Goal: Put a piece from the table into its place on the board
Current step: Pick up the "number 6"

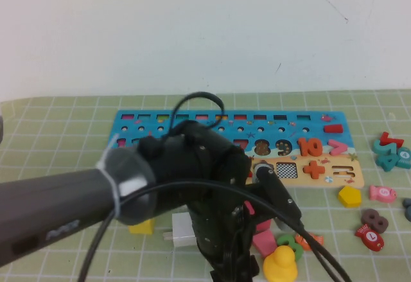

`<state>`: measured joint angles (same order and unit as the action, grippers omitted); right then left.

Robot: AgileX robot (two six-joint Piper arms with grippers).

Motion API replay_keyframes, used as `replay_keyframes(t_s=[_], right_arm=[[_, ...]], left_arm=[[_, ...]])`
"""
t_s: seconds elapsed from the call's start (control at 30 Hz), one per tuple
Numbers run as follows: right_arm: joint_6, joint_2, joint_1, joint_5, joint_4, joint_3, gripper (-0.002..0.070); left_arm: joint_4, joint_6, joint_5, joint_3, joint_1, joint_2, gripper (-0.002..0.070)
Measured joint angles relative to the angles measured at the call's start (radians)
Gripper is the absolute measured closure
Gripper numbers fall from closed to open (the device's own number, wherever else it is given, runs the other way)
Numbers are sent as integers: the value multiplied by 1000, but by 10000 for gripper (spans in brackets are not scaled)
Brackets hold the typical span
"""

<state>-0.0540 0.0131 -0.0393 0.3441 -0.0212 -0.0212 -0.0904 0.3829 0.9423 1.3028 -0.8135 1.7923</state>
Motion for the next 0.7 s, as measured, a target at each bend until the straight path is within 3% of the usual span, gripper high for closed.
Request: replay_keyframes(t_s=[0.27,0.53,0.7], right_arm=[[0,0,0,2,0,0,678],[0,0,0,2,1,0,678],[0,0,0,2,2,0,678]], left_arm=[[189,-204,-18,8,-3,76,226],[200,-318,-72,40,-3,97,207],[166,-362,-61,62,41,107,207]])
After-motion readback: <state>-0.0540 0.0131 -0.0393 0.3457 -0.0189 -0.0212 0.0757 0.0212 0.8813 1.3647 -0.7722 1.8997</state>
